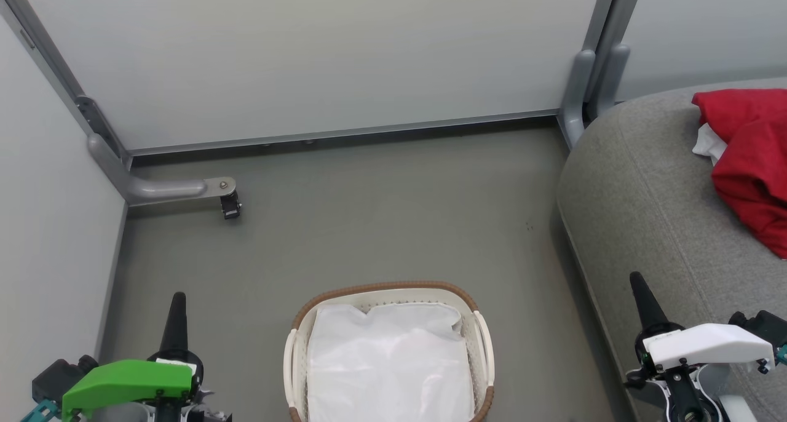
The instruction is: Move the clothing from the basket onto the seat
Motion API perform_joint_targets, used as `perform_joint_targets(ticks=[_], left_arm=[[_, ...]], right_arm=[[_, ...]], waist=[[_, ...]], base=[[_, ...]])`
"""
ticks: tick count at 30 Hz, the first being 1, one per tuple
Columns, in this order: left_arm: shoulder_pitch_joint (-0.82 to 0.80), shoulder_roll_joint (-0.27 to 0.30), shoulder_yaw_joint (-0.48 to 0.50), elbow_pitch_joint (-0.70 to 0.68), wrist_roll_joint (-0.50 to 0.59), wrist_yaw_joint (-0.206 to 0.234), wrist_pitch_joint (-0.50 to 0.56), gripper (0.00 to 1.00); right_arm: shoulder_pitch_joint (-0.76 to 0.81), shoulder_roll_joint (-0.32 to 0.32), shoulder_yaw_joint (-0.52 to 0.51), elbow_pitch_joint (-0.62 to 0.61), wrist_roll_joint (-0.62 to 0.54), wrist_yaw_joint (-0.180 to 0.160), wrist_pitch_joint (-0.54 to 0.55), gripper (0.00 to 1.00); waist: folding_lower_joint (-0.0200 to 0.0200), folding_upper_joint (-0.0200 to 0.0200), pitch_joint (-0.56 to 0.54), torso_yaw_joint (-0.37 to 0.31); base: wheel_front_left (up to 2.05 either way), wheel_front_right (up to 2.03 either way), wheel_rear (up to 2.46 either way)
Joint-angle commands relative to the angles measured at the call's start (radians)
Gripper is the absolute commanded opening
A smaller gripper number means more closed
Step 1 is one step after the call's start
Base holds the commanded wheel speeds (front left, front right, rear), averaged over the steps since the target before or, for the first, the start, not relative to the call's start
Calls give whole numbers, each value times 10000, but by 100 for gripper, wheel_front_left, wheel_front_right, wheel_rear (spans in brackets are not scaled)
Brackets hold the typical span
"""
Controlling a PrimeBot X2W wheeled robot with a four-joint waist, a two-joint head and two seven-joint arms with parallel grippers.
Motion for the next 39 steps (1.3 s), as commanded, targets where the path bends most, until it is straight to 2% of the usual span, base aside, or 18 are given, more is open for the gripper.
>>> perform_joint_targets(ticks=[1, 39], left_arm=[[-249, 46, 56, -89, -206, -35, 67, 0], [-650, 52, 530, -61, -2995, -232, 901, 0]], right_arm=[[-186, -68, -63, -114, 258, -5, 73, 0], [-283, -82, -461, -276, 3375, -6, 896, 0]], waist=[[0, 0, -2, -1], [0, 0, -80, -60]], base=[[0, 0, 0], [0, 0, 0]])
